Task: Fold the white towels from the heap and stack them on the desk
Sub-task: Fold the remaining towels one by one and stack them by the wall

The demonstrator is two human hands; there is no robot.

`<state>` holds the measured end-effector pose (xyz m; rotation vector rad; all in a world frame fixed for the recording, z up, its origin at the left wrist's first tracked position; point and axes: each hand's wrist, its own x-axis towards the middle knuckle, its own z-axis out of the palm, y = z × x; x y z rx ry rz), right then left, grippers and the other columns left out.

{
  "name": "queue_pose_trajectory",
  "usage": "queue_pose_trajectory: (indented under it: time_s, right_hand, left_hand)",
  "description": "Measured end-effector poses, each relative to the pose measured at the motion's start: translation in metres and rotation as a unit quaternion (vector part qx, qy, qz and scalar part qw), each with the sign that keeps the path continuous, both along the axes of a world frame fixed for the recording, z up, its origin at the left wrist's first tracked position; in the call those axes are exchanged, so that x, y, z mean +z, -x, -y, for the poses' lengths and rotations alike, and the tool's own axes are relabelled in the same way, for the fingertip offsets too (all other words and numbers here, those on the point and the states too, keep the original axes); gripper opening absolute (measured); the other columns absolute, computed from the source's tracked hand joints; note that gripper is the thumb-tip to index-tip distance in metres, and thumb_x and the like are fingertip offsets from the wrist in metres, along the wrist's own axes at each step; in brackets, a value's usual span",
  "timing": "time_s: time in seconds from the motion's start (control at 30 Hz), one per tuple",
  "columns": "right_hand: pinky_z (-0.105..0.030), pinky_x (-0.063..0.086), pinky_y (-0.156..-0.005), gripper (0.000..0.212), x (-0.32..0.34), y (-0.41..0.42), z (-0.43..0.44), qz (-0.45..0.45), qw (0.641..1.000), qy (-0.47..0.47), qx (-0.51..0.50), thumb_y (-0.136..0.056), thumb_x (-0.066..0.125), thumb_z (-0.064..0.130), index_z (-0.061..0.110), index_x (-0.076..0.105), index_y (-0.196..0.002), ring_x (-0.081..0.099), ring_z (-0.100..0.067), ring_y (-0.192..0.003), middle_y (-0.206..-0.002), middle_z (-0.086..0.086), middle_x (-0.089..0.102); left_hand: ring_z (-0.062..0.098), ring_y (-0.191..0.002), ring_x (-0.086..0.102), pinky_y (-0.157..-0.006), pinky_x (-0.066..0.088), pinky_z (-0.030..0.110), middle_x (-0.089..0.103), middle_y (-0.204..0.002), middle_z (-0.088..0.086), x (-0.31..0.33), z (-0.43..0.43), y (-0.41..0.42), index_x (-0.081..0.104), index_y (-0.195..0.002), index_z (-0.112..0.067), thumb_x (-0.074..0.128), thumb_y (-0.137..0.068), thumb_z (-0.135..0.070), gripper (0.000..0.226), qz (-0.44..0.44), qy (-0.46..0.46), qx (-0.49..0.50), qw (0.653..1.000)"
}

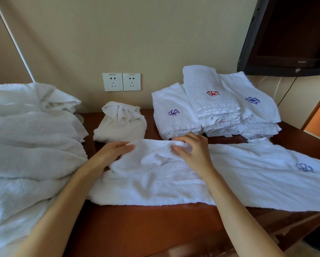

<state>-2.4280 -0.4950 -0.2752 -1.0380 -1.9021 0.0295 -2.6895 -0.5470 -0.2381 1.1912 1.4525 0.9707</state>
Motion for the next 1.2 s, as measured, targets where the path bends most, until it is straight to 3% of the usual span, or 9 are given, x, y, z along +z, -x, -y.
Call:
queue_pose_trajectory:
  time_s: [0.1,0.2,0.33,0.5,0.67,0.8,0.9,1.07,1.2]
  right_hand:
    - [-0.044,0.048,-0.084,0.029,-0.003,-0.004,-0.004,0.021,0.999,0.018,-0.020,-0.080,0.065,0.049,0.027,0.073,-0.097,0.059,-0.002,-0.078,-0.083,0.016,0.062]
    - [-0.043,0.046,-0.087,0.045,-0.007,-0.007,-0.008,0.053,0.995,0.058,-0.062,-0.077,0.053,0.062,0.025,0.075,-0.092,0.059,-0.006,-0.076,-0.080,0.012,0.063]
    - [-0.044,0.046,-0.082,0.028,0.001,-0.006,-0.012,0.027,0.996,0.039,-0.077,-0.081,0.063,0.045,0.020,0.074,-0.078,0.059,-0.013,-0.068,-0.072,0.008,0.063]
    - [-0.032,0.044,-0.061,0.018,0.035,-0.016,-0.007,-0.028,0.993,-0.038,-0.105,-0.082,0.067,0.034,0.017,0.073,-0.078,0.061,-0.018,-0.065,-0.073,0.002,0.064]
    - [-0.030,0.043,-0.067,0.010,0.015,-0.025,0.032,0.047,0.989,-0.115,-0.079,-0.084,0.069,0.028,0.018,0.073,-0.083,0.057,-0.015,-0.070,-0.077,0.004,0.060]
    - [-0.020,0.044,-0.054,0.022,-0.009,-0.033,0.061,0.093,0.989,-0.109,-0.025,-0.089,0.059,0.035,0.020,0.074,-0.085,0.053,-0.007,-0.072,-0.079,0.008,0.057]
    - [-0.016,0.041,-0.051,0.021,-0.008,-0.036,0.071,0.117,0.985,-0.125,-0.008,-0.089,0.059,0.034,0.021,0.074,-0.087,0.056,-0.009,-0.071,-0.079,0.007,0.057]
    - [-0.022,0.045,-0.047,0.017,-0.010,-0.041,0.088,0.124,0.981,-0.151,0.006,-0.088,0.061,0.030,0.021,0.075,-0.086,0.057,-0.011,-0.067,-0.078,0.005,0.058]
    - [-0.021,0.045,-0.049,0.015,-0.014,-0.042,0.101,0.125,0.979,-0.158,0.020,-0.087,0.063,0.028,0.020,0.075,-0.086,0.056,-0.010,-0.068,-0.077,0.005,0.058]
  left_hand:
    - [0.019,-0.083,0.065,-0.067,0.051,0.023,0.069,-0.099,0.005,-0.001,0.001,0.005,0.067,-0.107,-0.022,0.070,-0.085,-0.017,0.022,-0.044,-0.068,0.073,0.994]
    - [0.016,-0.075,0.061,-0.063,0.051,0.025,0.062,-0.096,-0.004,-0.004,0.001,0.005,0.066,-0.107,-0.021,0.069,-0.086,-0.014,0.023,-0.156,-0.207,0.141,0.956]
    - [0.014,-0.078,0.055,-0.071,0.045,0.027,0.057,-0.098,-0.005,0.006,-0.007,0.001,0.064,-0.111,-0.020,0.064,-0.087,-0.010,0.026,-0.282,-0.298,0.186,0.893]
    - [0.025,-0.082,0.058,-0.065,0.038,0.029,0.062,-0.096,0.006,0.060,-0.020,0.007,0.068,-0.091,-0.010,0.061,-0.080,0.001,0.017,-0.422,-0.383,0.174,0.803]
    - [0.028,-0.089,0.061,-0.069,0.047,0.033,0.062,-0.098,0.004,0.066,0.010,0.010,0.064,-0.093,-0.015,0.058,-0.084,-0.004,0.015,-0.605,-0.265,0.033,0.750]
    - [0.020,-0.098,0.058,-0.075,0.043,0.026,0.057,-0.108,-0.002,0.033,0.048,0.005,0.051,-0.100,-0.023,0.053,-0.092,-0.023,0.008,-0.703,-0.118,-0.096,0.695]
    - [0.019,-0.098,0.060,-0.073,0.040,0.025,0.058,-0.109,-0.001,0.011,0.066,-0.001,0.048,-0.106,-0.020,0.050,-0.094,-0.029,0.016,-0.740,-0.119,-0.114,0.652]
    - [0.022,-0.082,0.061,-0.066,0.045,0.029,0.060,-0.089,-0.001,0.018,0.078,-0.003,0.041,-0.086,-0.019,0.054,-0.087,-0.018,0.013,-0.693,-0.191,-0.017,0.695]
    - [0.019,-0.088,0.061,-0.066,0.040,0.025,0.060,-0.095,-0.002,0.025,0.090,-0.004,0.047,-0.090,-0.020,0.050,-0.089,-0.015,0.006,-0.736,-0.144,-0.039,0.660]
